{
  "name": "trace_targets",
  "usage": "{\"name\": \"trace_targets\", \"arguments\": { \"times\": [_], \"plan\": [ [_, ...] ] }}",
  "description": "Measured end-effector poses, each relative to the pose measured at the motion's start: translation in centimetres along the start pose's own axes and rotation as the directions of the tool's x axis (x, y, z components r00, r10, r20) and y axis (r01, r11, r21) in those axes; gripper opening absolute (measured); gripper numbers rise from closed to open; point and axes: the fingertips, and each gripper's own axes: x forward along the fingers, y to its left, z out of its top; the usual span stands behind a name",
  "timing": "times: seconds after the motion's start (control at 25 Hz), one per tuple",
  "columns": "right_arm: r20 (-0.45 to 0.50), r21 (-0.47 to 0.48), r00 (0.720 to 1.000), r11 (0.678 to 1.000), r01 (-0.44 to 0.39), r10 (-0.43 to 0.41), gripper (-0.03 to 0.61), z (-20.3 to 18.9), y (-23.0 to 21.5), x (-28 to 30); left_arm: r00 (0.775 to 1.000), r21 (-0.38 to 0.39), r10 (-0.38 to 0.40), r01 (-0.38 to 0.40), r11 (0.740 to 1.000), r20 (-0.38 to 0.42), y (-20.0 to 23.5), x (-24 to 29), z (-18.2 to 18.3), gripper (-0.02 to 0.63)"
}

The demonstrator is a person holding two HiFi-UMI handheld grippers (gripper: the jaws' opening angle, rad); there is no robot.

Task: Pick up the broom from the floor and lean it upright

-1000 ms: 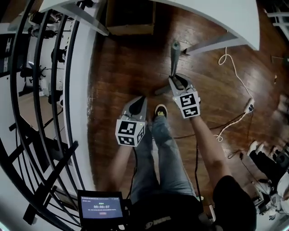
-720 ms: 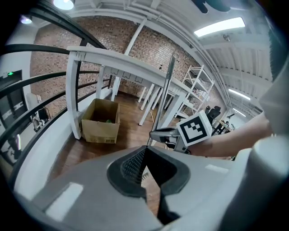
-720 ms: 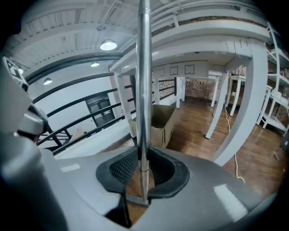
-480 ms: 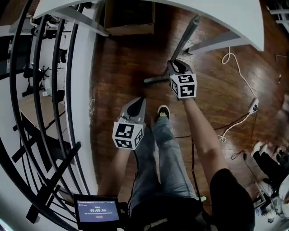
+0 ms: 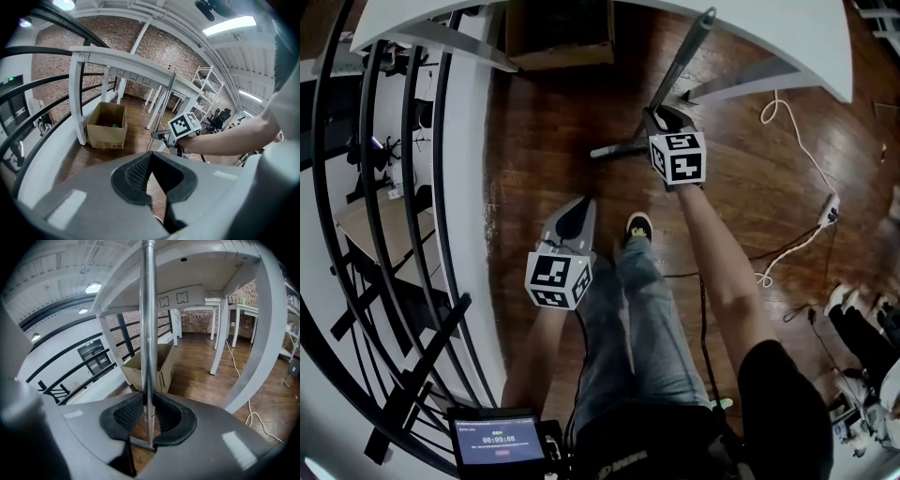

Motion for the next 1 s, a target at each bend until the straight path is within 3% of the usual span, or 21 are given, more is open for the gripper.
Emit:
{"name": "trace_targets", "arguments": {
  "times": [0.36, 0.44, 0.68, 1.0],
  "plan": [
    [0.004, -0.03, 1.0, 0.999, -0.025, 0.025, 0.087, 0.0, 0.2, -0.1, 1.0, 0.009, -0.01, 0.01, 1.0, -0.004, -0.5, 0.6, 0.6, 0.015],
    [0.018, -0.041, 0.999, 0.998, -0.04, 0.041, 0.118, 0.3, 0.6, -0.2, 1.0, 0.009, -0.008, 0.008, 1.0, -0.004, -0.4, 0.5, 0.6, 0.015],
    [0.087, -0.088, 0.995, 0.995, -0.05, 0.058, 0.164, 2.4, 1.3, -0.6, 1.0, 0.013, -0.006, 0.006, 1.0, -0.013, -0.4, 0.3, 0.1, 0.015],
    [0.137, -0.107, 0.99, 0.994, -0.015, 0.03, 0.163, 6.1, 0.5, -0.6, 1.0, 0.015, 0.002, -0.002, 1.0, -0.018, -0.5, 0.0, -0.1, 0.015]
  ]
}}
